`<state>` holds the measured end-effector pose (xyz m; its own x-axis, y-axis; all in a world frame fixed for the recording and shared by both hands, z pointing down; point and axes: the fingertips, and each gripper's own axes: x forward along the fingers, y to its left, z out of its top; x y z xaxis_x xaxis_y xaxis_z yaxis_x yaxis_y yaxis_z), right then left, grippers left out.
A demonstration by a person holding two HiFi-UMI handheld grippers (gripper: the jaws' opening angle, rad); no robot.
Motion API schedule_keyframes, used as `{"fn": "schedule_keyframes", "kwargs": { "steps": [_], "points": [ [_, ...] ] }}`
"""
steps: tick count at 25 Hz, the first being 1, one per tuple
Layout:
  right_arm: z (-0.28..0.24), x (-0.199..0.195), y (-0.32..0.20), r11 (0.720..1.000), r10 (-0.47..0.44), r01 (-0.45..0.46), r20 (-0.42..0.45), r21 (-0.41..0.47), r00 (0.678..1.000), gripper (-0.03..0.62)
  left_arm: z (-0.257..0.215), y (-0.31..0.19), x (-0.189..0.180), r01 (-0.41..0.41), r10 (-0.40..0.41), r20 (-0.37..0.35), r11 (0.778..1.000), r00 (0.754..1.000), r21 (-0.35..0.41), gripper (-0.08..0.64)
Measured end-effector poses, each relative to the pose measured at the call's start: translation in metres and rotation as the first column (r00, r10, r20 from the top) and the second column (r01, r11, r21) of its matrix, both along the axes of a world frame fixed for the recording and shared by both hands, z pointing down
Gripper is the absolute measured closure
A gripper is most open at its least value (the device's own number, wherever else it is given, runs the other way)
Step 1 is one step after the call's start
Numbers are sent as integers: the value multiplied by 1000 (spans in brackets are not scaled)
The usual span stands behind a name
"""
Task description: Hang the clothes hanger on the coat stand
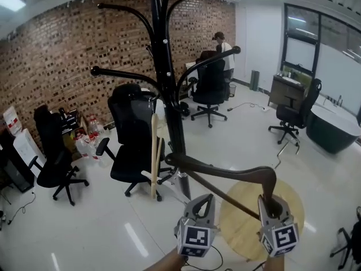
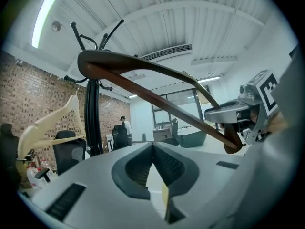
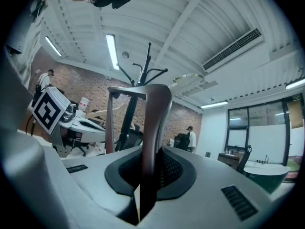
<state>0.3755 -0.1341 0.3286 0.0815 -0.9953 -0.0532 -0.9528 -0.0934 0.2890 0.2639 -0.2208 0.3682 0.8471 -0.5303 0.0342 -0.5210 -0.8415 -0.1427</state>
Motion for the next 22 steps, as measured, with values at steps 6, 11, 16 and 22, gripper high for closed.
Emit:
{"fn": "schedule_keyframes", "kwargs": {
  "steps": [6,11,16,22],
  "points": [
    [-26,-89,-40,990,-137,138,-38,9,990,572,-12,-14,-82,57,-57,-26,998,998,22,552],
    [-39,-132,-56,975,-224,223,-90,-13,971,572,-16,-19,-126,132,-131,-37,991,991,17,552],
    [-53,-171,-73,955,-296,298,-118,2,948,572,-15,-20,-161,187,-186,-44,982,982,18,552],
    [-59,-210,-109,929,-369,360,-183,-81,911,572,-13,-36,-189,235,-235,-48,972,971,5,552]
  ]
}}
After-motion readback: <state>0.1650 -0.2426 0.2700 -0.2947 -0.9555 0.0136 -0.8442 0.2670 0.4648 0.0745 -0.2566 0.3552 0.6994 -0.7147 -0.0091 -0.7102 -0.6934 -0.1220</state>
